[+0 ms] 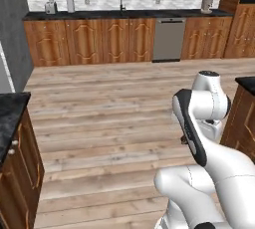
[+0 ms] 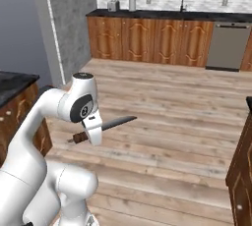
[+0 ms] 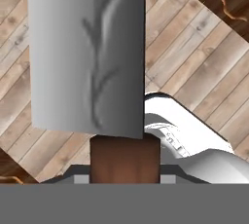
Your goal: Move the cutting board and knife to the sink. Then move spray from the cabinet to the counter.
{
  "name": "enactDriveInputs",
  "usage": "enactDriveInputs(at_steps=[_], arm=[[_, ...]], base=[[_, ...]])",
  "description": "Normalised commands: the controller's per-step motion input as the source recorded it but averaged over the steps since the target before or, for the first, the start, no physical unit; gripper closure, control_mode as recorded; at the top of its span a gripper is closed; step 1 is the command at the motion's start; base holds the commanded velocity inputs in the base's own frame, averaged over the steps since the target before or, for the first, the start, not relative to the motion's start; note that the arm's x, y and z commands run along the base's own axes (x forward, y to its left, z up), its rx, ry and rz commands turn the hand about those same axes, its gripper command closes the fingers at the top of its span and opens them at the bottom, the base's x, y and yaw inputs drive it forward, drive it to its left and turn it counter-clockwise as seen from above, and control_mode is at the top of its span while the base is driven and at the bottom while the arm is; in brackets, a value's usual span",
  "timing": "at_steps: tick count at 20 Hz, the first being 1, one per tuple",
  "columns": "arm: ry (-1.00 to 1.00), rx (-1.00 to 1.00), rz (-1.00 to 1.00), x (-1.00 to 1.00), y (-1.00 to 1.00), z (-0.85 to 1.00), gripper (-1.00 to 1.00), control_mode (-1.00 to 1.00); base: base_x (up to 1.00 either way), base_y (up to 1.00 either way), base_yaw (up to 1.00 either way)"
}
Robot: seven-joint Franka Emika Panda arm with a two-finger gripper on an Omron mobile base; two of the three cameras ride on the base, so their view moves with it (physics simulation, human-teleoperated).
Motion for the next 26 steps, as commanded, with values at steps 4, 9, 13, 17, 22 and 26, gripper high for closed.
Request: enactDriveInputs(at_steps=[4,9,13,17,22,26], arm=[[0.0,0.0,0.0,0.0,0.0,0.0,1.0,1.0],[0.0,0.0,0.0,0.0,0.0,0.0,1.0,1.0],[0.0,0.0,0.0,0.0,0.0,0.0,1.0,1.0],[0.0,0.0,0.0,0.0,0.0,0.0,1.0,1.0],[0.0,0.0,0.0,0.0,0.0,0.0,1.0,1.0],[0.0,0.0,0.0,0.0,0.0,0.0,1.0,1.0]], base=[[0.57,-0.17,-0.18],[0.66,-0.14,-0.08],[0.7,-0.14,-0.04],[0.73,-0.14,0.0],[0.76,-0.08,0.0],[0.73,-0.05,0.0]])
